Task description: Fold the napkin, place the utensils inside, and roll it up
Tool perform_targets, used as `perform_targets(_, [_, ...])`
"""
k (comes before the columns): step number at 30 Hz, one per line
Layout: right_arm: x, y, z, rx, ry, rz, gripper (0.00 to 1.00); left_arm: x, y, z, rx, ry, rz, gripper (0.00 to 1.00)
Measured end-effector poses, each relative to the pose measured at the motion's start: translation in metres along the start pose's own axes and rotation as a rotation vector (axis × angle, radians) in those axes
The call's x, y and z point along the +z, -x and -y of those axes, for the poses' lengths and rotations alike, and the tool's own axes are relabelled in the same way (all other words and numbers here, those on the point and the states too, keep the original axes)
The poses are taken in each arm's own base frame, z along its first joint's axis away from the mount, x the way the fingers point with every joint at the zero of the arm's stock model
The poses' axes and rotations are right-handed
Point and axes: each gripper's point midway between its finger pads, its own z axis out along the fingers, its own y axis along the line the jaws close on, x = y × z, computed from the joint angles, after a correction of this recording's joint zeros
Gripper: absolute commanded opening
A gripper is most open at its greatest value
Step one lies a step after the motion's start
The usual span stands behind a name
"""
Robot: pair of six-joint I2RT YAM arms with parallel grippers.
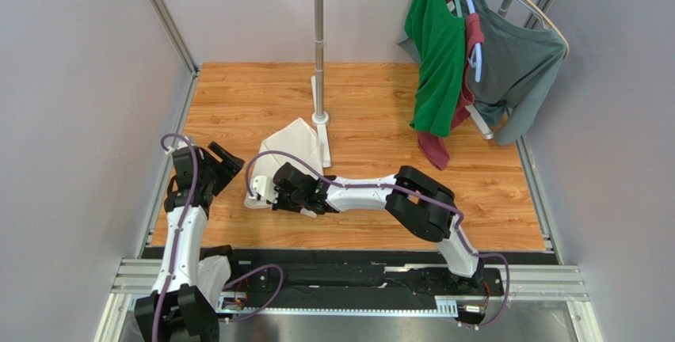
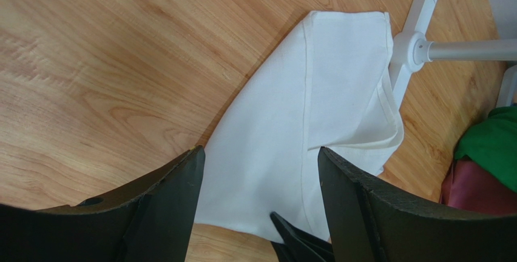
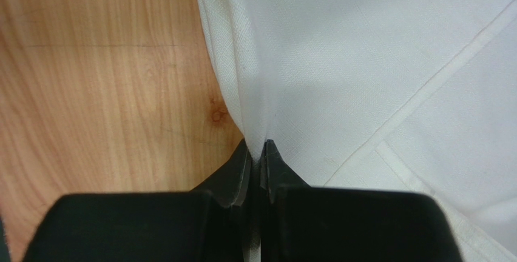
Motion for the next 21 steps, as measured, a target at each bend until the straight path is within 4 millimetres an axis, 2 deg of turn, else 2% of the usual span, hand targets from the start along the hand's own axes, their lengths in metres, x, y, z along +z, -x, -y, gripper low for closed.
perform_targets(5, [-0.005, 0.003, -0.019, 0.073, 0.122, -0.008, 0.0, -0.002, 0.0, -0.001, 0.001, 0.002, 0.003, 0.78])
perform_targets(10, [-0.014, 0.001, -0.026, 0.187, 0.237, -0.028, 0.0, -0.005, 0.003, 0.0, 0.006, 0.0, 0.021, 0.77])
perform_targets(15, [-0.024, -0.005, -0.025, 0.317, 0.339, -0.061, 0.0, -0.007, -0.002, -0.007, 0.023, 0.006, 0.04, 0.76])
perform_targets(21, [-0.025, -0.008, -0.016, 0.482, 0.451, -0.078, 0.0, -0.003, -0.015, -0.017, 0.035, 0.016, 0.01, 0.73])
